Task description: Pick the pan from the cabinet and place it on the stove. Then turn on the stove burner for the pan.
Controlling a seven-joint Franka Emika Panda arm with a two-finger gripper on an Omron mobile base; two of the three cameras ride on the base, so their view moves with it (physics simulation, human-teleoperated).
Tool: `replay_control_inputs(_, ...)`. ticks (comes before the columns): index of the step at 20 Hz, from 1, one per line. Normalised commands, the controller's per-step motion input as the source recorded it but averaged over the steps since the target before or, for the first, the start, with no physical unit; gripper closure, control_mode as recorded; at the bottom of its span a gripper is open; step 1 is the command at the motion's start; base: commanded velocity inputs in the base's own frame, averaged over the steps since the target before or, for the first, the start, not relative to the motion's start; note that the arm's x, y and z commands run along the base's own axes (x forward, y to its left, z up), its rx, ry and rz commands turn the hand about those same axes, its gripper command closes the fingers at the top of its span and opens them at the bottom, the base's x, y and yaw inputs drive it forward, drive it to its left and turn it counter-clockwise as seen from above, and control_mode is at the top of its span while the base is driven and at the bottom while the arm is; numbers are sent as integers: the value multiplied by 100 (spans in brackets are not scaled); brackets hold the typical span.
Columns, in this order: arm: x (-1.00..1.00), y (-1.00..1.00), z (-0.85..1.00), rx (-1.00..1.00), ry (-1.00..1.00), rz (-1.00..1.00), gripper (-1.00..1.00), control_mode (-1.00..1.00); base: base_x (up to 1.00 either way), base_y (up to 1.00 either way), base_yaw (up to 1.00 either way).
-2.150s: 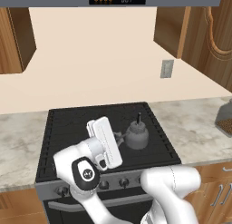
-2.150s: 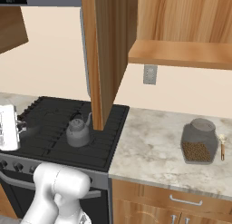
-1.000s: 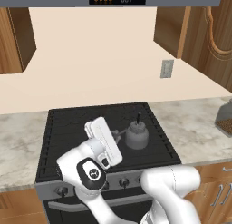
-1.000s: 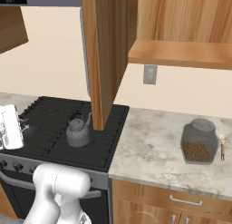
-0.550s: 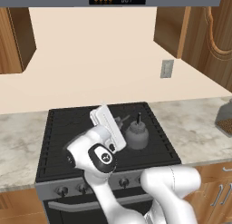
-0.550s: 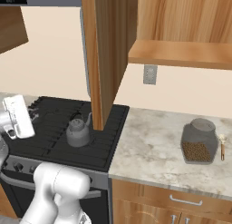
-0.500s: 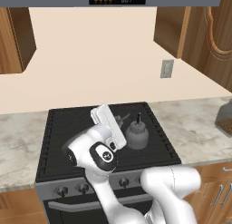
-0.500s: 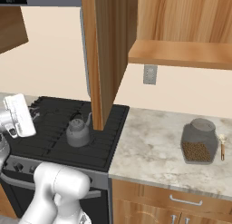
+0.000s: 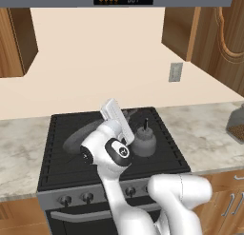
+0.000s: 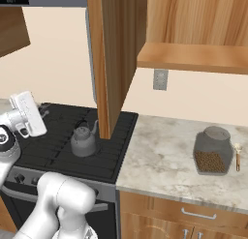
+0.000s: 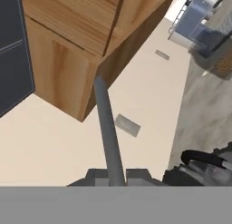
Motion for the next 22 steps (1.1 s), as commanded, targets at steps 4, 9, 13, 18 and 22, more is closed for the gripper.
replay_control_inputs(4, 32, 0, -28, 22, -35, 13, 100, -100, 0, 0, 0)
replay_control_inputs(9, 23, 0, -44, 19, -38, 13, 100, -100, 0, 0, 0)
replay_control_inputs(13, 13, 0, -49, 15, -39, 10, 100, -100, 0, 0, 0)
replay_control_inputs(18, 13, -2, -49, 8, -34, 2, 100, -100, 0, 0, 0)
replay_control_inputs(22, 33, -6, -50, 15, -43, 7, 100, -100, 0, 0, 0)
